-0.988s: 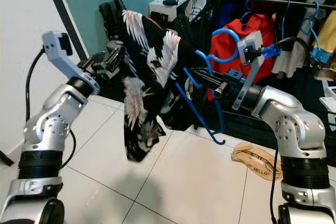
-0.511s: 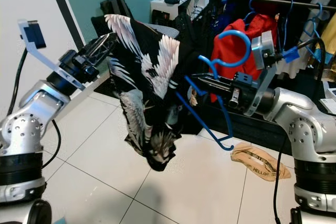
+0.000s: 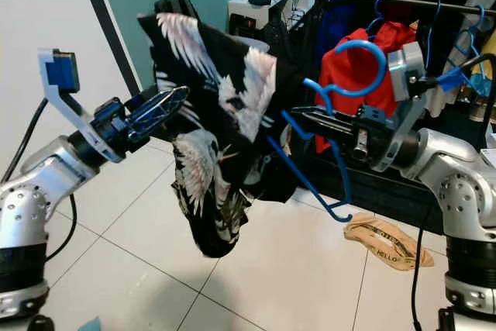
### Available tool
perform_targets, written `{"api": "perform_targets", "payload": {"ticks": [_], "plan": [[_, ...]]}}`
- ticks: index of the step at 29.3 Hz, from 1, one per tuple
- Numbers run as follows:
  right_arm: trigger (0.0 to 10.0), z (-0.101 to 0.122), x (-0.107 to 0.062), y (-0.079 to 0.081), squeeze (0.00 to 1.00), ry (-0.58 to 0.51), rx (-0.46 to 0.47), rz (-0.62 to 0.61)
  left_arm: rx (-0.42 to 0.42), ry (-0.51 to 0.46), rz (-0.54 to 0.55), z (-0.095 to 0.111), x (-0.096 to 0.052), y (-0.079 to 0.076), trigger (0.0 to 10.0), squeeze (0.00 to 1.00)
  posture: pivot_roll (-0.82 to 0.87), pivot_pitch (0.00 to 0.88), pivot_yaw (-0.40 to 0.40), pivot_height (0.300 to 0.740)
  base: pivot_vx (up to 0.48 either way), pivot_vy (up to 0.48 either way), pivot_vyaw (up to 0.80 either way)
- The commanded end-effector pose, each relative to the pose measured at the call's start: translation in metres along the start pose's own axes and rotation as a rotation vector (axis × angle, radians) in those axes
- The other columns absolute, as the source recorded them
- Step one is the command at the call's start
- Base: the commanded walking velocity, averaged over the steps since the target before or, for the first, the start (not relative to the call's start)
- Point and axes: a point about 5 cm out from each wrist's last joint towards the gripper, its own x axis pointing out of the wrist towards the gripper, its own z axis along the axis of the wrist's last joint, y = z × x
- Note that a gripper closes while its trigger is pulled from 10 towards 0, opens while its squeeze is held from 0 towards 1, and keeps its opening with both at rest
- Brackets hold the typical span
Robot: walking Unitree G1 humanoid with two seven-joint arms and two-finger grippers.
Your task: Hang hanger
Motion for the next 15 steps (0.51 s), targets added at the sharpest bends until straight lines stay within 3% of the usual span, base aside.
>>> {"api": "perform_targets", "payload": {"ticks": [1, 15], "plan": [[10.0, 0.0100, 0.0000, 0.0088, 0.00, -0.031, -0.029, 0.059, -0.007, 0.027, -0.025, -0.0021, -0.0036, -0.0024, 0.0, 0.00, -0.03, 0.027, 0.036, 0.740, 0.000, 0.000, 0.00], [10.0, 0.0128, 0.0036, 0.0137, 0.00, -0.043, -0.031, 0.082, -0.018, 0.025, -0.063, -0.0033, -0.0022, -0.0077, 0.0, 0.00, -0.03, 0.029, 0.038, 0.740, 0.000, 0.000, 0.00]]}}
